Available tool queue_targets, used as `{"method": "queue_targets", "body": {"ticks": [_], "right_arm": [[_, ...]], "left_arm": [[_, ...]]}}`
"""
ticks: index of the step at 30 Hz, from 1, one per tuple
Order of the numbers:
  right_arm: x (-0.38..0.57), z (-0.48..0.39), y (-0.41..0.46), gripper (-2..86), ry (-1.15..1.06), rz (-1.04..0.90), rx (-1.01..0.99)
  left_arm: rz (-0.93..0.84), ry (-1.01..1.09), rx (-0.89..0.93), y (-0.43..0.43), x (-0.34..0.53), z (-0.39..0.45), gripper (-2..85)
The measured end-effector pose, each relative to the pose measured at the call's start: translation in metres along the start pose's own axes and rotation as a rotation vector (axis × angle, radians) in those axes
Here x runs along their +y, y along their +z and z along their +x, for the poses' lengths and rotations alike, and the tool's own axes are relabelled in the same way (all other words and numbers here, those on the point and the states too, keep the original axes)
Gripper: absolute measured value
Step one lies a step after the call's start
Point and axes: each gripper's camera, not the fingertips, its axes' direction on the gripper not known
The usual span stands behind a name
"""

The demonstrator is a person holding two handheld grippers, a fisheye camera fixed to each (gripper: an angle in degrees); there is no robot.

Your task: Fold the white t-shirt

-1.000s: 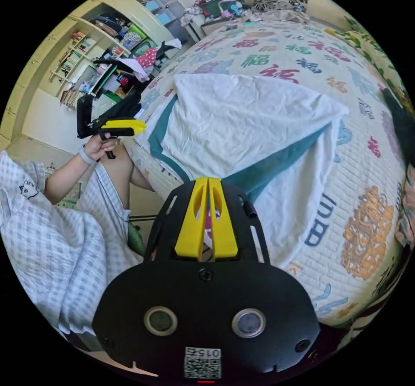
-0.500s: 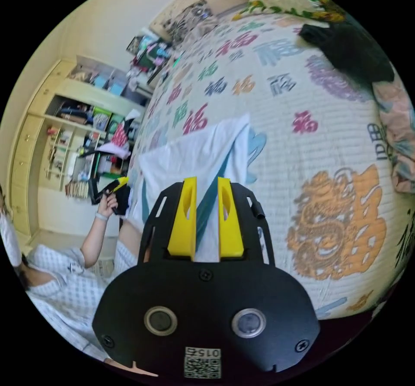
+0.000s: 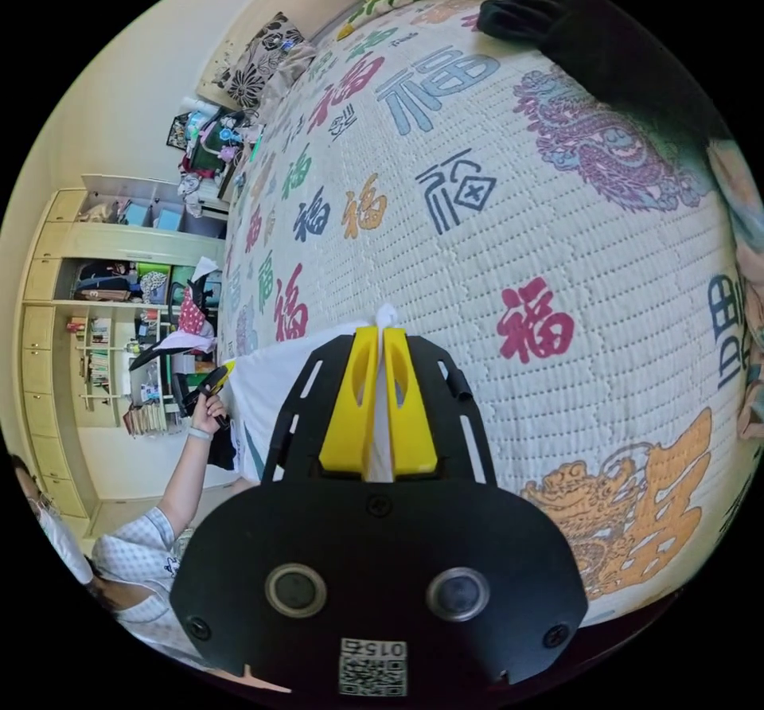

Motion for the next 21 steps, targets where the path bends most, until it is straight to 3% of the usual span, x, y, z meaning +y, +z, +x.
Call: {"method": "queue_targets", "body": {"ticks": [9, 13, 17, 21], "right_arm": [[0.009, -0.034, 0.029, 4.3, -0.057, 0.011, 0.114], [0.027, -0.105, 0.039, 6.4, -0.312, -0.002, 0.317], [0.036, -0.195, 0.089, 7.2, -0.543, -0.072, 0.297], [0.043, -0.317, 0.191, 8.2, -0.791, -0.206, 0.186]], "left_arm": [[0.073, 0.075, -0.128, -0.035, 0.044, 0.0, 7.5], [-0.052, 0.064, -0.209, -0.07, 0.123, 0.004, 8.4], [-0.172, 0.008, -0.219, -0.057, 0.201, 0.004, 9.2], [-0.121, -0.051, -0.222, -0.048, 0.228, -0.007, 9.2]]}}
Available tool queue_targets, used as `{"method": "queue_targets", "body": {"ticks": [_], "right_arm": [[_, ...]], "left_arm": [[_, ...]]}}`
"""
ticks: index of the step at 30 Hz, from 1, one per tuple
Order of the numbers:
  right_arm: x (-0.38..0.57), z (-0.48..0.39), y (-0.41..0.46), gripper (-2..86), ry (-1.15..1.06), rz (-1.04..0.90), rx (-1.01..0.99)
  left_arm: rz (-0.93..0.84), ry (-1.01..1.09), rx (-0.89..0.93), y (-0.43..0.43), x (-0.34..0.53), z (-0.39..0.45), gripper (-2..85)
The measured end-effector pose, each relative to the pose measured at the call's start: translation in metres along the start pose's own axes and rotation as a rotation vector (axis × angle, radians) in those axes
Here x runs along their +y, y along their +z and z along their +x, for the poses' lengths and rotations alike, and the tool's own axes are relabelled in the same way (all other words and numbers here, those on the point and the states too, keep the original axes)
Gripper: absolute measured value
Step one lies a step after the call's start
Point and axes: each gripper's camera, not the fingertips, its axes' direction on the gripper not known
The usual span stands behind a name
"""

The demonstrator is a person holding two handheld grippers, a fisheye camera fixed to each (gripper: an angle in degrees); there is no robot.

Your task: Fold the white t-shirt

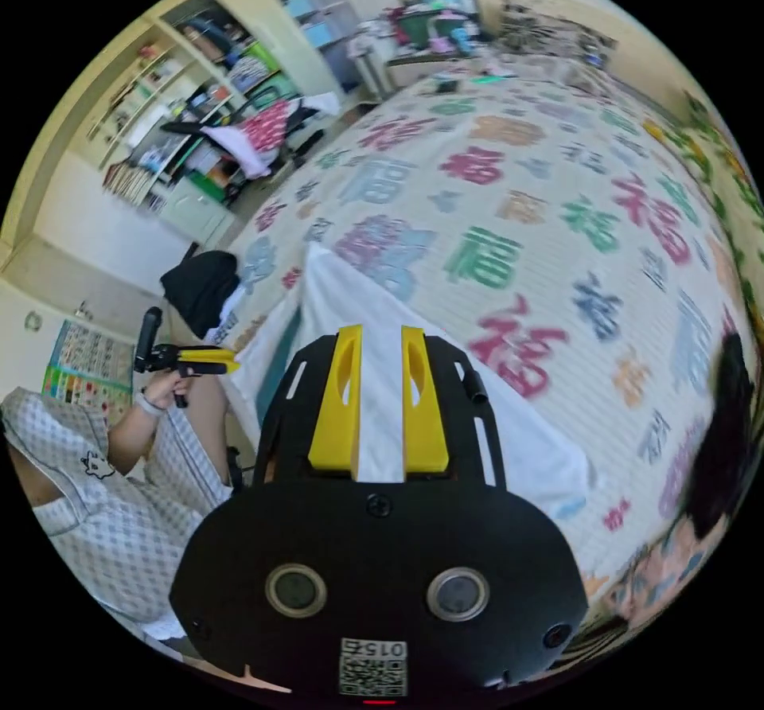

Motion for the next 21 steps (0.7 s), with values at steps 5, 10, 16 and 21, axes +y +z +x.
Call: {"method": "queue_targets", "body": {"ticks": [5, 10, 16, 21], "right_arm": [[-0.107, -0.098, 0.105, 11.2, -0.163, -0.169, -0.042], [-0.182, -0.155, 0.199, 11.1, -0.192, -0.292, 0.144], [-0.205, -0.163, 0.255, 1.8, -0.166, -0.429, 0.304], [-0.207, -0.174, 0.247, -0.4, -0.201, -0.399, 0.305]], "left_arm": [[-0.015, 0.023, 0.028, 0.009, 0.015, -0.004, 5.5], [0.035, -0.002, 0.13, 0.013, 0.035, -0.019, -0.1], [0.085, 0.001, 0.212, 0.015, 0.058, -0.034, -0.7], [0.156, 0.0, 0.269, 0.004, 0.085, -0.045, -0.8]]}}
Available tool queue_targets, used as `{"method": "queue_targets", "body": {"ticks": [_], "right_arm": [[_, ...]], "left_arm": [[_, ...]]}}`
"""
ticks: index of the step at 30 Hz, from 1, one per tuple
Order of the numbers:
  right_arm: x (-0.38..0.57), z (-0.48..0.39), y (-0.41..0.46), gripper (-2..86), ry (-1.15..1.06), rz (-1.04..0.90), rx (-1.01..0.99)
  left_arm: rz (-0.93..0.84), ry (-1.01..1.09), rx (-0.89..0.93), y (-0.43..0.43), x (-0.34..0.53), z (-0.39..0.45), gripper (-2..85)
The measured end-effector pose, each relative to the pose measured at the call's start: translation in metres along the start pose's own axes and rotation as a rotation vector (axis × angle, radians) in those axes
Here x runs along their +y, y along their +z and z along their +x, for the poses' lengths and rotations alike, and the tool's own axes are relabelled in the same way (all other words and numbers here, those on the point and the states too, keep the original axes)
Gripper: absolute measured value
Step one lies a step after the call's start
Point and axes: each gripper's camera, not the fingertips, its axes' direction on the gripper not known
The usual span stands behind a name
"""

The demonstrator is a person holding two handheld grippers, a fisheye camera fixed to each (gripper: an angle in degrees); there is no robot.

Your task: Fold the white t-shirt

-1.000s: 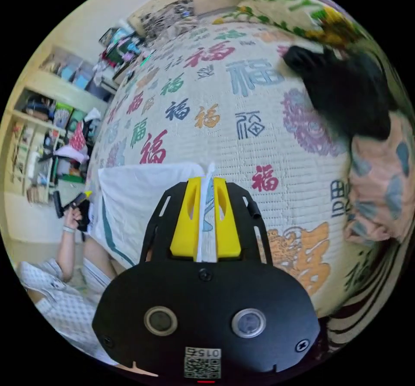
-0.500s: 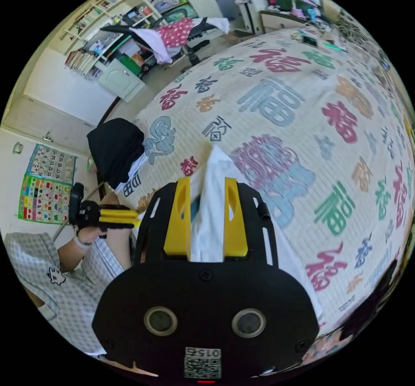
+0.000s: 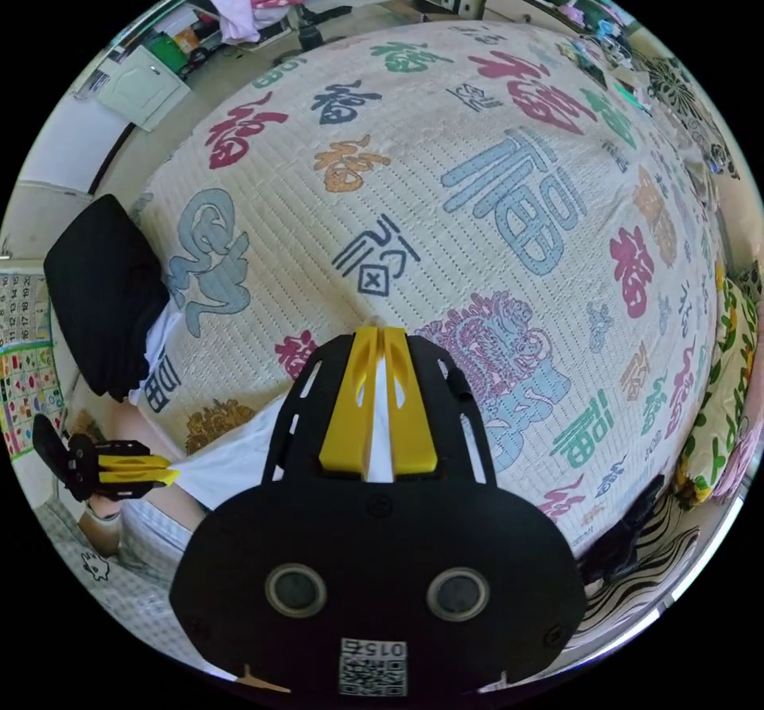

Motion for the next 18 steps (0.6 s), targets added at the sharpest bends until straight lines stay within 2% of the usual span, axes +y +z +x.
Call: {"method": "queue_targets", "body": {"ticks": [2, 6, 10, 14, 18], "right_arm": [[0.004, -0.003, -0.012, -0.7, -0.03, 0.029, -0.029], [0.037, 0.006, -0.061, -0.8, -0.054, 0.204, -0.209], [0.104, 0.06, -0.101, -0.8, -0.054, 0.359, -0.361], [0.191, 0.13, -0.119, -0.8, -0.007, 0.494, -0.489], [0.304, 0.217, -0.117, -0.7, 0.124, 0.617, -0.562]], "left_arm": [[0.031, 0.036, -0.018, -0.016, 0.018, 0.005, -0.9], [0.082, 0.071, -0.017, -0.045, 0.051, 0.013, -0.8], [0.144, 0.235, 0.118, -0.059, 0.086, 0.056, -0.8], [0.073, 0.492, 0.194, -0.016, 0.108, 0.144, -0.7], [0.001, 0.622, 0.273, 0.05, 0.119, 0.203, -0.7]]}}
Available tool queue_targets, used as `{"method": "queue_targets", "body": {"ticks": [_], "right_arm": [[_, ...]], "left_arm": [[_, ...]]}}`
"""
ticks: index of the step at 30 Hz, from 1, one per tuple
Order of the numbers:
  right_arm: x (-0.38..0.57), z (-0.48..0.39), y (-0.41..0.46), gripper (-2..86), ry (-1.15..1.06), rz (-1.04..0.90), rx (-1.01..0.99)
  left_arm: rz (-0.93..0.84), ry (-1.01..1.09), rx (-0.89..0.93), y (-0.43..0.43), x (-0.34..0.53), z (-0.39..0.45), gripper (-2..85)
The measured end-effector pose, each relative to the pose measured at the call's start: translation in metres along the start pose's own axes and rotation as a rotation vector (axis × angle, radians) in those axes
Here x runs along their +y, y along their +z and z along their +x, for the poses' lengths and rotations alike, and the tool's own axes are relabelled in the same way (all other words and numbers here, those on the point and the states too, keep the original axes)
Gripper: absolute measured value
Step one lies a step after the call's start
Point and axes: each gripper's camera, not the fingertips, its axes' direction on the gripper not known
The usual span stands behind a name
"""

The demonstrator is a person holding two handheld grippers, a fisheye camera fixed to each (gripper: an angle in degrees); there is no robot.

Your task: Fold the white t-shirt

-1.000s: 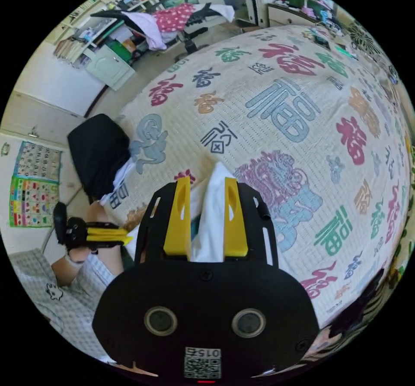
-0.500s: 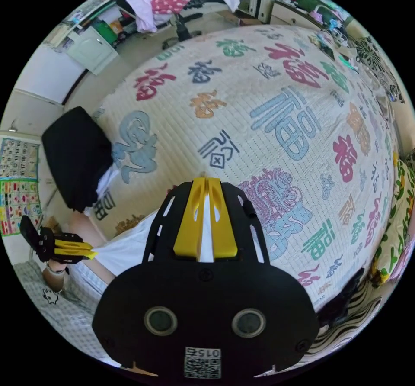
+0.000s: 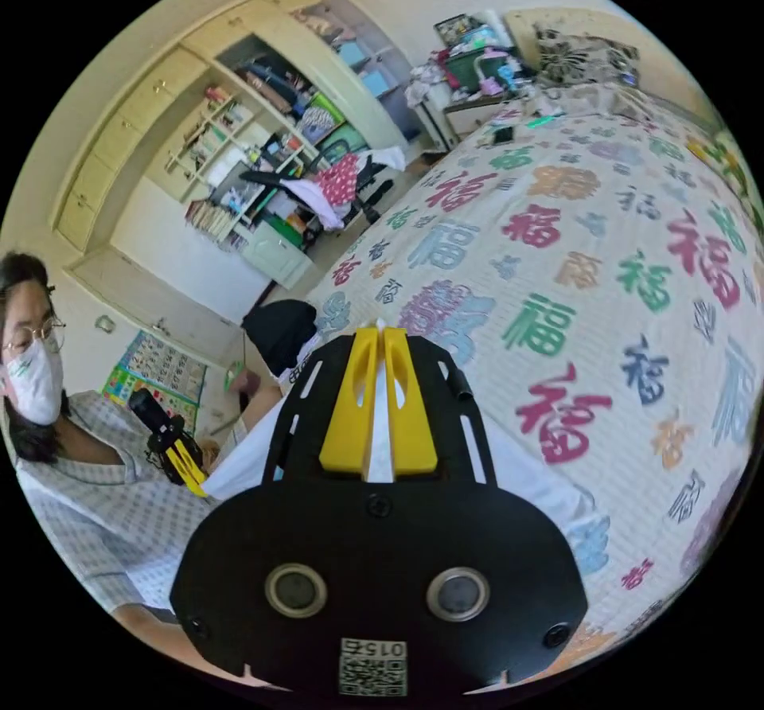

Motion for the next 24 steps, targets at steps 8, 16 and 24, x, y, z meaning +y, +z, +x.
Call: {"method": "queue_targets", "body": {"ticks": [8, 16, 24], "right_arm": [[0.111, 0.146, -0.095, -0.3, 0.216, 0.148, -0.141], [0.154, 0.217, -0.119, 0.5, 0.241, 0.085, -0.17], [0.162, 0.236, -0.156, 6.2, 0.293, -0.016, -0.094]], "left_arm": [[-0.188, 0.184, -0.041, 0.194, -0.016, 0.06, -0.7], [-0.313, 0.219, -0.08, 0.309, -0.012, 0.062, -0.3], [-0.468, 0.303, -0.039, 0.393, -0.008, 0.05, 6.8]]}}
